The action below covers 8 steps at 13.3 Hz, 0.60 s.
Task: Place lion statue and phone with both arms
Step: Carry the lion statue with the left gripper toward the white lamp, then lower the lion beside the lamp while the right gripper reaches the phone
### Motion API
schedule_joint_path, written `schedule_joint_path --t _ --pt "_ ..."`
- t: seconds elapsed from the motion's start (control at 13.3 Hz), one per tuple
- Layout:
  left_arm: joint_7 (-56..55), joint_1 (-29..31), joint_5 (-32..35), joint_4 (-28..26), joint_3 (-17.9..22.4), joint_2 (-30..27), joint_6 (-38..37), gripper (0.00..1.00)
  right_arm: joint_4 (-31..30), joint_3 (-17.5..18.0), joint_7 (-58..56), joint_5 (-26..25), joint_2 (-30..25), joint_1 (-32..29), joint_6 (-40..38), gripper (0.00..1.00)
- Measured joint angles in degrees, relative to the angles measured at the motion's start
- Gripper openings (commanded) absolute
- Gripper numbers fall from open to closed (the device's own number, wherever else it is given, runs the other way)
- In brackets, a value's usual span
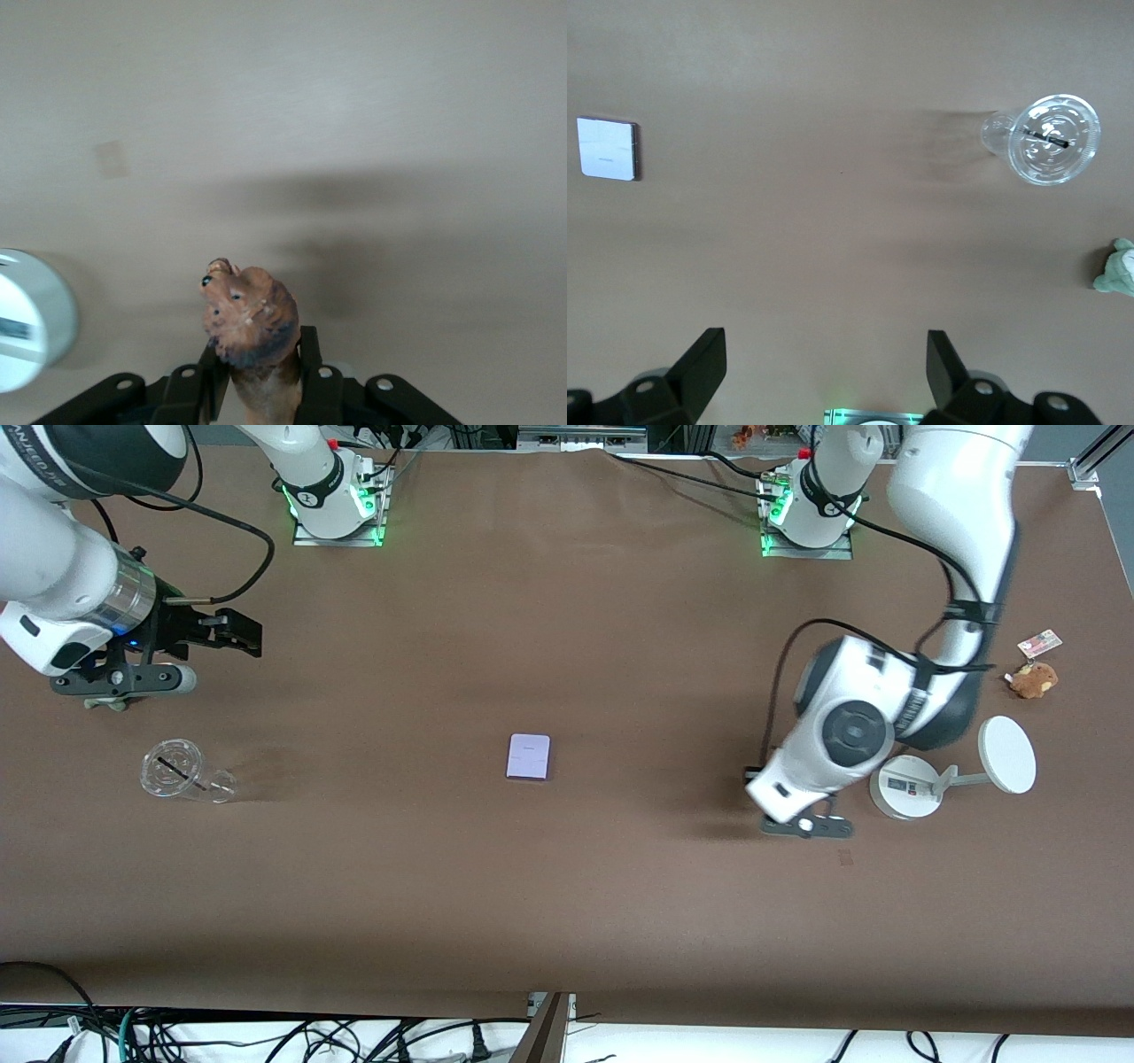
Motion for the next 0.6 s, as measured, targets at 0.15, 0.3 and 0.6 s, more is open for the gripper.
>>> schedule_joint_path --t 0.15,0.3,0.6 --pt "3.0 3.7 0.0 -3.6 -0.1 0.1 4.1 0.13 0.0 0.0 2.9 0.3 0.4 1.4 0.4 1.00" --pt "5.3 5.8 0.1 -8.1 -0.2 0.2 10.5 0.13 0.0 0.1 6.6 0.4 1.2 3.5 1.2 1.00" --pt "11.0 9.8 0.1 -12.2 -0.3 0.4 16.4 0.26 0.0 0.2 14.0 0.6 4.0 8.4 5.0 1.00"
